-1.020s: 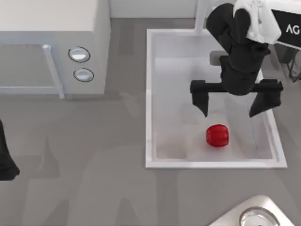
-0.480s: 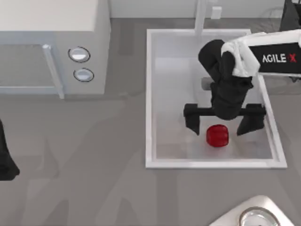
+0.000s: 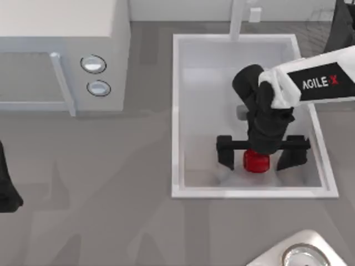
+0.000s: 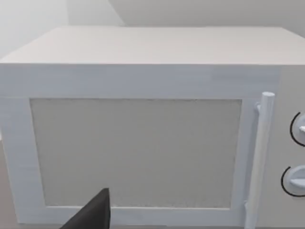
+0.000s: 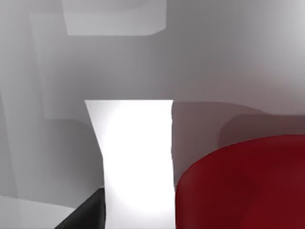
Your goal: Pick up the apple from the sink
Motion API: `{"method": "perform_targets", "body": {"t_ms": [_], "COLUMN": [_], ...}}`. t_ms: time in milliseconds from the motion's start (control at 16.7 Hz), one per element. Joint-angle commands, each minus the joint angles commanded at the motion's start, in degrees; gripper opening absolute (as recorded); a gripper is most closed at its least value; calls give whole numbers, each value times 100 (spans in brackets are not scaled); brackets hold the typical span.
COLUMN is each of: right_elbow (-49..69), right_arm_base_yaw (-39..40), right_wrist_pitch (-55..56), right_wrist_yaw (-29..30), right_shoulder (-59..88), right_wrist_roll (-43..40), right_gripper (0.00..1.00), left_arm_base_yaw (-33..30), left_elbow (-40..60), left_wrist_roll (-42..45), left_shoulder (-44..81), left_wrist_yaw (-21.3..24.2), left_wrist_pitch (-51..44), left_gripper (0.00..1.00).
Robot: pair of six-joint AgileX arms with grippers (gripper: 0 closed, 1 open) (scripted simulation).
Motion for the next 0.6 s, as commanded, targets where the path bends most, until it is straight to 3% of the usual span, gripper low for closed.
{"method": "perform_targets", "body": {"t_ms": [60, 600], "right_elbow": [0, 0], "right_arm_base_yaw": [0, 0], "right_wrist_pitch": [0, 0], "right_wrist_yaw": [0, 0], "right_shoulder": [0, 0], "right_wrist_roll": [0, 0], "right_gripper": [100, 32], "left_arm_base_yaw": [0, 0], "left_elbow": [0, 0], "left_wrist_roll": [0, 0], "left_shoulder": [0, 0], "left_wrist_yaw": [0, 0], "left_wrist_pitch": [0, 0], "left_gripper": [100, 100]}}
